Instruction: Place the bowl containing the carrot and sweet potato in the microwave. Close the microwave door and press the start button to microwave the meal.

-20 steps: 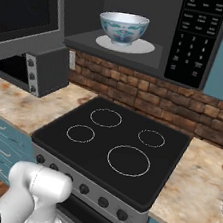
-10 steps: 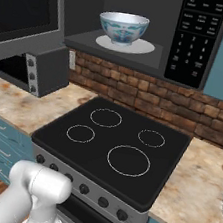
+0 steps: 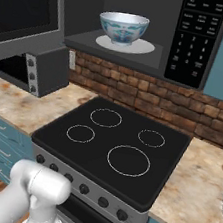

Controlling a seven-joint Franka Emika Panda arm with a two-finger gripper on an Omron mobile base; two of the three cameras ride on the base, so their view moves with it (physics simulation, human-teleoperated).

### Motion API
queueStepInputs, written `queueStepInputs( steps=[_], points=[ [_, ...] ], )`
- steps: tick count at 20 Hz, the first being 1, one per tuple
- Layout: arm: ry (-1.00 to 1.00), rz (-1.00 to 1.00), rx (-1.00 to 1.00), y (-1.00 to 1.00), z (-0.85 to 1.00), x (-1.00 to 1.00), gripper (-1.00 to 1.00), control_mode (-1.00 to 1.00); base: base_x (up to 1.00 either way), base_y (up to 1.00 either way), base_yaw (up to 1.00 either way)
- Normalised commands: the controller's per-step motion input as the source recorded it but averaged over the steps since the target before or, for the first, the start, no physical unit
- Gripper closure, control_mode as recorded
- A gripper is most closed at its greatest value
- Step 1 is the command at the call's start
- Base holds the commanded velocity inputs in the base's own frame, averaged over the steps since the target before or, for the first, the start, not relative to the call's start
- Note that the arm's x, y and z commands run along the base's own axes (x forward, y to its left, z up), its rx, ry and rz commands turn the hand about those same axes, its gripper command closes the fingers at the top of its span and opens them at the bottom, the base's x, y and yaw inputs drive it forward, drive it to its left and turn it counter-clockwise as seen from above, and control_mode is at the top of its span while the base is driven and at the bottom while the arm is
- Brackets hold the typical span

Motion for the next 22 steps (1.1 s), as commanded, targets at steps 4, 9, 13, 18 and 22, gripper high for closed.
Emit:
queueStepInputs(
  steps=[4,9,13,18,22],
  points=[
    [0.0,-0.13,-0.1,0.31,-0.04,0.41,-1.0,-1.0,0.0,0.0,0.0],
    [0.0,-0.15,-0.11,0.5,-0.04,0.43,-1.0,-1.0,0.0,0.0,0.0],
    [0.0,-0.17,-0.05,0.49,-0.16,0.45,-1.0,-1.0,0.0,0.0,0.0],
    [0.0,-0.29,0.0,0.14,-0.06,0.52,-1.0,-1.0,0.0,0.0,0.0],
    [0.0,-0.39,0.03,-0.37,0.0,0.44,-1.0,-1.0,0.0,0.0,0.0]
  ],
)
